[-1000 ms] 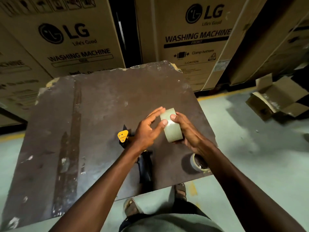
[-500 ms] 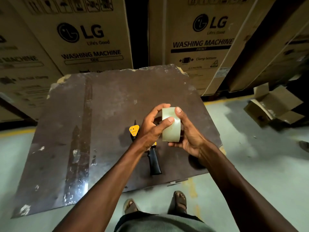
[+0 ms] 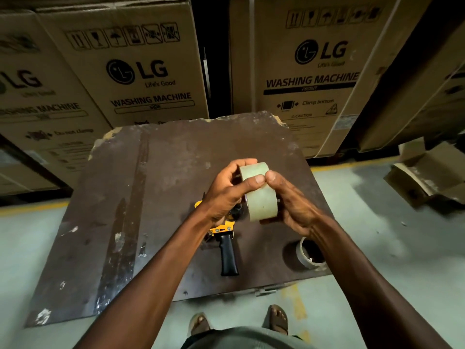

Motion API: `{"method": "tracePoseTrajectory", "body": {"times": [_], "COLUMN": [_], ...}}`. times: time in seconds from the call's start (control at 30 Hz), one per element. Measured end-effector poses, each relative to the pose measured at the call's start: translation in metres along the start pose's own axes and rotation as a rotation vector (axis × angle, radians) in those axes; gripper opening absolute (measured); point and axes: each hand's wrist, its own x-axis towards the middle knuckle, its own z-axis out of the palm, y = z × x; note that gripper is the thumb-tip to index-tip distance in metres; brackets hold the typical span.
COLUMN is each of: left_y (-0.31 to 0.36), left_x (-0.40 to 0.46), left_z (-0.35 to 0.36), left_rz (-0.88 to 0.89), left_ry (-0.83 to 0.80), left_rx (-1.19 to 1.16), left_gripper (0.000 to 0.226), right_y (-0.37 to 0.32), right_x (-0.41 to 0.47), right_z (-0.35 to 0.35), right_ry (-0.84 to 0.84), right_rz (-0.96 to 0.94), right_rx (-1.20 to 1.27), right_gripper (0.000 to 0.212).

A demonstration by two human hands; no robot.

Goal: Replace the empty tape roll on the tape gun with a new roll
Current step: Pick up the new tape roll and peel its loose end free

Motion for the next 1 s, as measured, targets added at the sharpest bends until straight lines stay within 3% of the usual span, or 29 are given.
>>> {"method": "tracePoseTrajectory", "body": {"times": [0.53,0.73,0.87,1.0], "left_y": [0.016,0.017,0.010,0.008], "left_x": [0.001,0.001,0.002,-0.003], "left_z": [-0.007,-0.002,0.006,0.012], "left_rz": [0.061,0.048,0.053,0.064], "left_ry": [-0.041,-0.019,0.125,0.141], "left_rx": [0.058,0.055,0.008,0.010], "left_gripper": [0.030,0.011,0.019,0.016], "right_y": [0.003,0.009,0.010,0.010], "right_x": [0.003,0.000,-0.005,-0.011], "right_z": [-0.004,-0.008,-0.014,-0.020], "right_ry": [-0.026,-0.008,0.000,0.009], "right_rz": [-0.129,-0.148,-0.151,-0.154], "right_rx": [-0.038,-0.047,-0.121,-0.144], "right_gripper": [0.103,0.094,0.076,0.078]}}
